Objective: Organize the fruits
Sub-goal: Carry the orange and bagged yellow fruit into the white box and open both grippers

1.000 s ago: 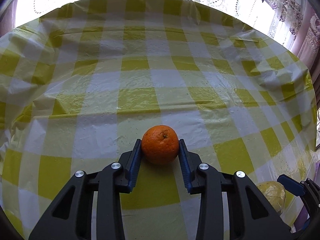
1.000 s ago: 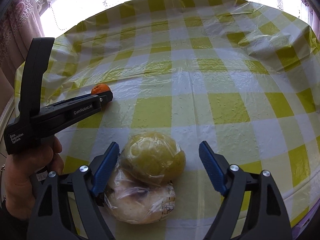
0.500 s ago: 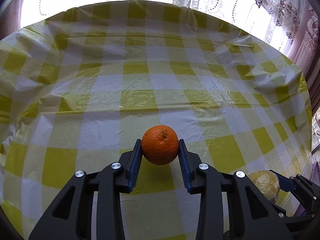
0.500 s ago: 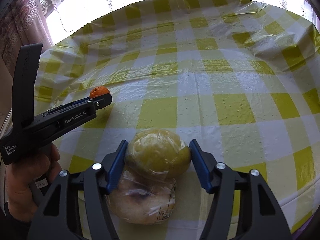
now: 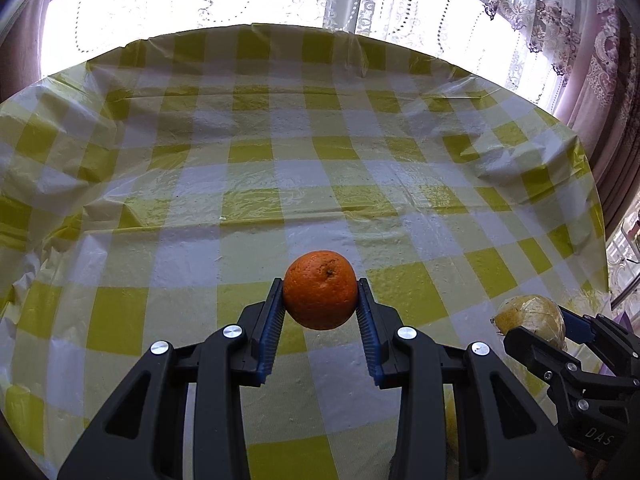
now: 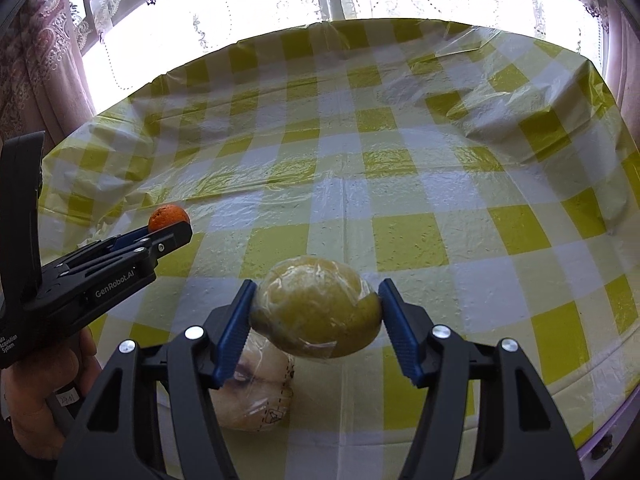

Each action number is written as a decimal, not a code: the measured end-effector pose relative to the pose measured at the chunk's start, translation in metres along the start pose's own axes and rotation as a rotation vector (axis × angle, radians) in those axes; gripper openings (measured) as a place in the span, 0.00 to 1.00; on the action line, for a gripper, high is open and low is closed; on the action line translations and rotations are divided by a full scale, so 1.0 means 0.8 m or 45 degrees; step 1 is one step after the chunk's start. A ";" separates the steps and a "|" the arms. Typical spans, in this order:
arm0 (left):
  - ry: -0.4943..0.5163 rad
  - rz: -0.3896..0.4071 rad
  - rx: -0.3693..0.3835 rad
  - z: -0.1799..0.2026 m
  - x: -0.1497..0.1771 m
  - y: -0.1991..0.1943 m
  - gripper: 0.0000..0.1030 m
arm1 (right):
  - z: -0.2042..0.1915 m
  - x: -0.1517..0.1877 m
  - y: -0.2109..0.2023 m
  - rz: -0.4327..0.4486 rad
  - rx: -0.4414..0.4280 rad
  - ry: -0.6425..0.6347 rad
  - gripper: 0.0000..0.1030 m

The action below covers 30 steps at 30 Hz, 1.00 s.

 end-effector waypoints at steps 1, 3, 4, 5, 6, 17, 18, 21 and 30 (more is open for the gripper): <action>0.005 0.004 0.003 0.004 0.001 -0.003 0.33 | 0.005 0.001 -0.003 0.003 0.004 0.004 0.61; 0.015 0.012 0.013 0.013 0.002 -0.009 0.33 | 0.014 0.002 -0.009 0.007 0.012 0.018 0.61; 0.021 0.016 0.019 0.019 0.003 -0.012 0.33 | 0.018 0.003 -0.012 0.010 0.018 0.023 0.61; 0.028 0.019 0.024 0.024 0.004 -0.015 0.33 | 0.022 0.004 -0.015 0.014 0.024 0.026 0.61; 0.035 0.021 0.031 0.030 0.005 -0.017 0.33 | 0.026 0.005 -0.018 0.017 0.029 0.030 0.61; 0.114 0.022 0.116 0.102 0.032 -0.042 0.33 | 0.084 0.025 -0.062 0.051 0.101 0.077 0.61; 0.125 0.021 0.125 0.110 0.035 -0.045 0.33 | 0.090 0.028 -0.067 0.057 0.111 0.076 0.61; 0.151 0.017 0.155 0.134 0.045 -0.051 0.33 | 0.107 0.035 -0.084 0.073 0.129 0.085 0.61; 0.274 -0.006 0.263 0.224 0.080 -0.069 0.33 | 0.169 0.068 -0.142 0.124 0.232 0.084 0.61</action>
Point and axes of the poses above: each gripper's, at about its wrist camera, not at the fingertips, and y roughly the way its jaws point, z to its right, x to its underside, the point moved 8 cm from there along y, roughly the way its jaws point, and after that the axes turned 5 degrees about x, right-handed, at the moved point
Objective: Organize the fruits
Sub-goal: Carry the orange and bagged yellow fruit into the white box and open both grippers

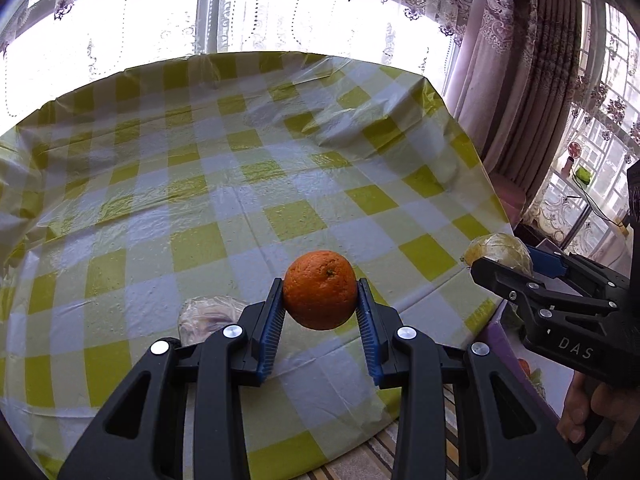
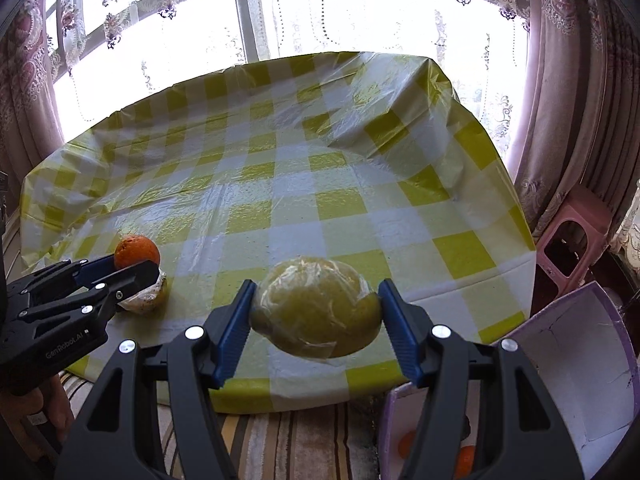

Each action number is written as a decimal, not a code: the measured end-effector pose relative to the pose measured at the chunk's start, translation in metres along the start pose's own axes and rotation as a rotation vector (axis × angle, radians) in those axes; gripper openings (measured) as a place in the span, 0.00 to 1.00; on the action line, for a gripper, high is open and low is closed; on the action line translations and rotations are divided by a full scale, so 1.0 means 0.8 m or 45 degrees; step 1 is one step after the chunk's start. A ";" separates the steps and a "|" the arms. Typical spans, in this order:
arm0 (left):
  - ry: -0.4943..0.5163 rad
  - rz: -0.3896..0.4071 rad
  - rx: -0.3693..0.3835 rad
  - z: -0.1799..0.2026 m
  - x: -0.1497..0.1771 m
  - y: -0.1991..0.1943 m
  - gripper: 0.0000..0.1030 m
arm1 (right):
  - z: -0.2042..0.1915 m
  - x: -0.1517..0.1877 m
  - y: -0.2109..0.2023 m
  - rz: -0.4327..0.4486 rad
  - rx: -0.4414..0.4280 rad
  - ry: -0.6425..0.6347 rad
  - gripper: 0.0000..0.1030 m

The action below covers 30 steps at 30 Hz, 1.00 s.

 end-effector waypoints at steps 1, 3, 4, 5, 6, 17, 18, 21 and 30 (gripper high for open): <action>0.017 -0.002 0.010 0.011 0.002 0.001 0.33 | 0.010 0.003 -0.005 0.004 0.014 0.005 0.61; 0.048 -0.010 0.037 0.034 0.005 0.002 0.33 | 0.029 0.011 -0.014 0.008 0.029 0.014 0.61; 0.062 -0.014 0.052 0.045 0.007 0.003 0.33 | 0.039 0.015 -0.019 0.010 0.039 0.017 0.61; 0.077 -0.019 0.066 0.056 0.009 0.004 0.33 | 0.048 0.019 -0.023 0.013 0.050 0.018 0.61; 0.093 -0.024 0.076 0.067 0.010 0.004 0.33 | 0.056 0.023 -0.027 0.016 0.059 0.020 0.61; 0.235 -0.107 0.207 0.170 0.037 0.025 0.33 | 0.142 0.062 -0.064 0.051 0.212 0.000 0.61; 0.247 -0.121 0.223 0.179 0.040 0.029 0.33 | 0.150 0.066 -0.065 0.047 0.229 -0.006 0.61; 0.289 -0.170 0.269 0.206 0.052 0.041 0.33 | 0.174 0.082 -0.063 -0.004 0.282 -0.001 0.61; 0.403 -0.350 0.355 0.268 0.090 0.086 0.33 | 0.235 0.124 -0.042 -0.170 0.387 0.085 0.61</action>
Point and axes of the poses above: each gripper's, at about its wrist camera, not at the fingertips, and y roughly the way its jaws point, z to its right, x to its underside, the point moved 8 cm from there along y, roughly the way its jaws point, and after that the axes turned 5 degrees about x, right-handed, at the moved point
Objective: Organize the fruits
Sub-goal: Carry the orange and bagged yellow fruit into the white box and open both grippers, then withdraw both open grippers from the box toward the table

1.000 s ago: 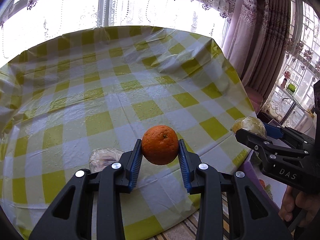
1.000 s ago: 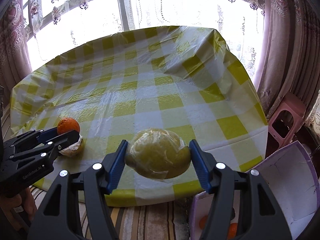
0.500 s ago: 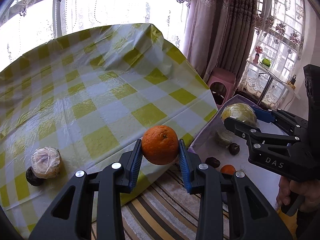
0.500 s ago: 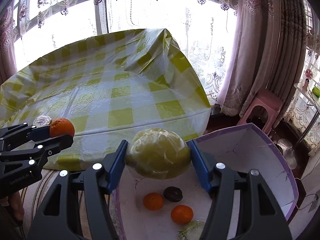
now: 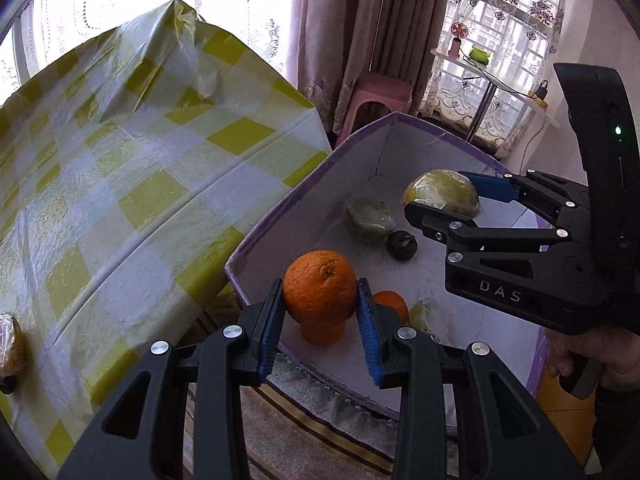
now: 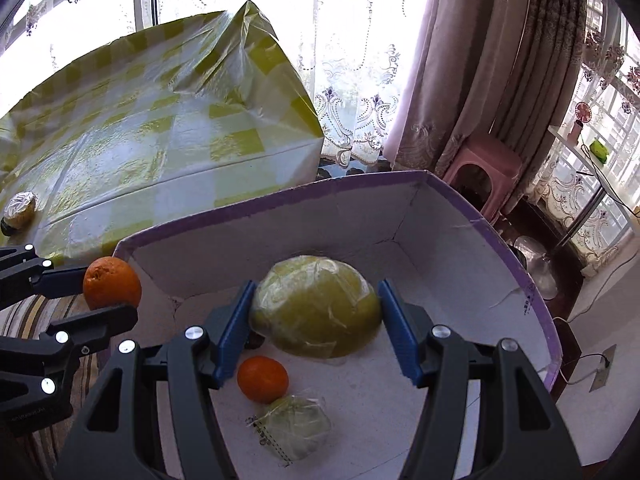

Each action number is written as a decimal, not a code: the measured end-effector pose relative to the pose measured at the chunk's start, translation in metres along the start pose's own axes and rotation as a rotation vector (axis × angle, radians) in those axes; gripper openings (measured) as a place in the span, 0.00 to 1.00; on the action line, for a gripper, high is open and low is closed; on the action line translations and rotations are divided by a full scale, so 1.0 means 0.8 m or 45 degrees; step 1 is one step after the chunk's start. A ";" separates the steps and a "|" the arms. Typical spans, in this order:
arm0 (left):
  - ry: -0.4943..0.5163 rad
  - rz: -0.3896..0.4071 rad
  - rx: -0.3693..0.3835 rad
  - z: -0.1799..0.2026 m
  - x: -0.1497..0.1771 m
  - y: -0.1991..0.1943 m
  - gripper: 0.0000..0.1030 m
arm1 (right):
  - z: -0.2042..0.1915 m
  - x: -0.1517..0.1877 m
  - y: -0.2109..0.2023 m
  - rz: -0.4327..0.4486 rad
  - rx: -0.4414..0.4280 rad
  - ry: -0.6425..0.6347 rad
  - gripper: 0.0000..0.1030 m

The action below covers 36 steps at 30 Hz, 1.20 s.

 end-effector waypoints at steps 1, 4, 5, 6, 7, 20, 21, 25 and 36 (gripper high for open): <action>0.012 -0.021 0.004 0.004 0.002 0.006 0.33 | 0.003 0.001 0.001 -0.004 0.010 0.004 0.61; 0.059 -0.071 0.012 0.017 0.005 0.022 0.33 | 0.012 0.004 0.006 -0.026 0.073 -0.016 0.61; 0.076 -0.087 0.015 0.021 0.007 0.027 0.33 | 0.015 0.006 0.009 -0.041 0.071 -0.001 0.61; 0.093 -0.104 0.020 0.025 0.009 0.031 0.33 | 0.017 0.007 0.013 -0.061 0.076 -0.001 0.61; 0.106 -0.116 0.015 0.028 0.011 0.035 0.33 | 0.020 0.011 0.017 -0.075 0.083 -0.001 0.61; 0.213 -0.210 -0.028 0.040 0.028 0.062 0.34 | 0.034 0.030 0.037 -0.158 0.112 0.015 0.62; 0.215 -0.210 -0.031 0.040 0.028 0.062 0.34 | 0.035 0.030 0.036 -0.154 0.120 0.013 0.62; 0.217 -0.207 -0.017 0.042 0.028 0.062 0.41 | 0.039 0.033 0.038 -0.155 0.139 0.013 0.68; 0.181 -0.128 -0.021 0.041 0.023 0.044 0.72 | 0.039 0.035 0.040 -0.156 0.154 0.006 0.80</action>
Point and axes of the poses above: each gripper's, at about its wrist camera, not at the fingertips, and y roughly the way its jaws point, z to its right, x to its underside, the point moved 8 cm from there along y, roughly the way its jaws point, and after that the axes turned 5 degrees about x, right-handed, at the moved point
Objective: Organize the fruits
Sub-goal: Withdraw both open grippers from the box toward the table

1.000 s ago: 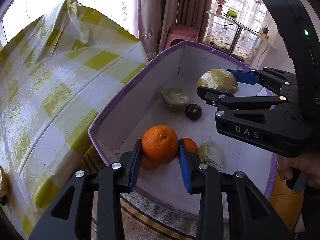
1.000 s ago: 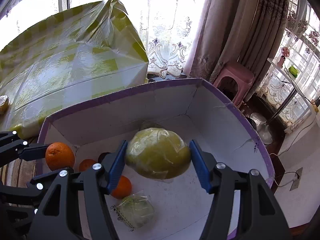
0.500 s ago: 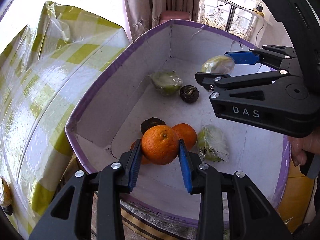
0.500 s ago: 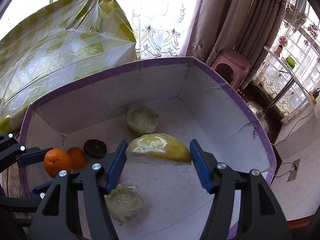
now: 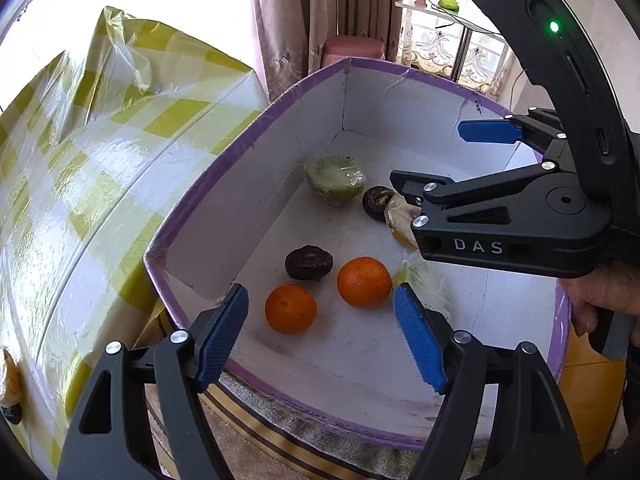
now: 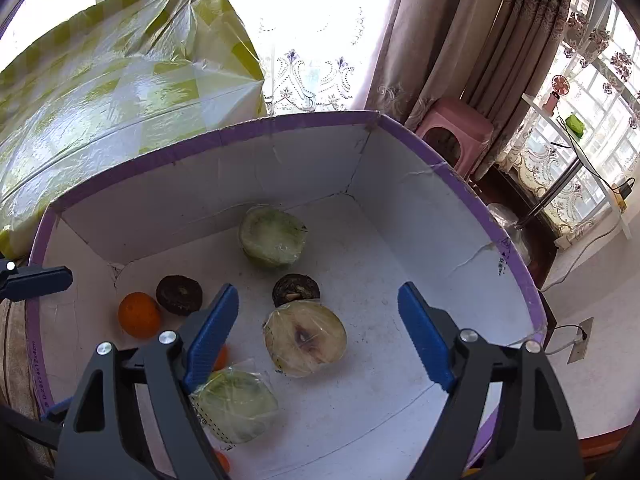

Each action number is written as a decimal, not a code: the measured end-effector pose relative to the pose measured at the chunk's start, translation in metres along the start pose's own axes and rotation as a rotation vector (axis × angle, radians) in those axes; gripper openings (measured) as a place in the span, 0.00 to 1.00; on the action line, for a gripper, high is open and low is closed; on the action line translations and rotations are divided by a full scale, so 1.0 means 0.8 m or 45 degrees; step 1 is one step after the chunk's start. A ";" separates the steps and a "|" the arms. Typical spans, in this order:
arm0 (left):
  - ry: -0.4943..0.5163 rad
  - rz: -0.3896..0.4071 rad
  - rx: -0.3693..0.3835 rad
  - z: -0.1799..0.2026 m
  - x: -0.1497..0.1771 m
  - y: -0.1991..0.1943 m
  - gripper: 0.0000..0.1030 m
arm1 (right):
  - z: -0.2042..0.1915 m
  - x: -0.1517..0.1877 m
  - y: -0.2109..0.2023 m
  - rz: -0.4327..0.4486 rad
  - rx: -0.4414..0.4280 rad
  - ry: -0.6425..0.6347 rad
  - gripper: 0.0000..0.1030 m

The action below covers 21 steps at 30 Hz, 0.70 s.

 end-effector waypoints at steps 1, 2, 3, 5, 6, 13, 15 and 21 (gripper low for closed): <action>-0.010 0.014 -0.001 -0.001 -0.001 -0.004 0.73 | 0.000 0.000 0.000 0.000 0.002 -0.001 0.81; -0.021 0.030 -0.005 -0.004 -0.002 -0.008 0.76 | 0.000 -0.001 -0.001 0.002 0.003 -0.003 0.81; -0.034 0.047 -0.015 -0.006 -0.002 -0.014 0.79 | 0.000 -0.001 -0.002 0.004 0.004 -0.005 0.81; -0.062 0.079 -0.023 -0.011 -0.003 -0.024 0.79 | 0.000 -0.002 -0.005 0.009 0.002 -0.006 0.81; -0.076 0.093 -0.026 -0.016 -0.004 -0.029 0.80 | 0.000 -0.003 -0.006 0.013 0.001 -0.006 0.81; -0.186 0.194 -0.069 -0.053 0.000 -0.068 0.80 | -0.009 -0.013 -0.022 0.055 0.009 -0.018 0.84; -0.228 0.226 -0.089 -0.068 0.004 -0.081 0.80 | -0.013 -0.017 -0.029 0.077 0.003 -0.019 0.85; -0.365 0.310 -0.142 -0.117 0.028 -0.121 0.80 | -0.036 -0.029 -0.051 0.128 -0.027 -0.049 0.87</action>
Point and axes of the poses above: each gripper's, at about its wrist camera, not at the fingertips, and y roughly the way its jaws point, z to its right, x to its underside, the point moved 8 cm from there along y, roughly the way its jaws point, and after that the axes turned 5 degrees about x, right-handed, at the moved point
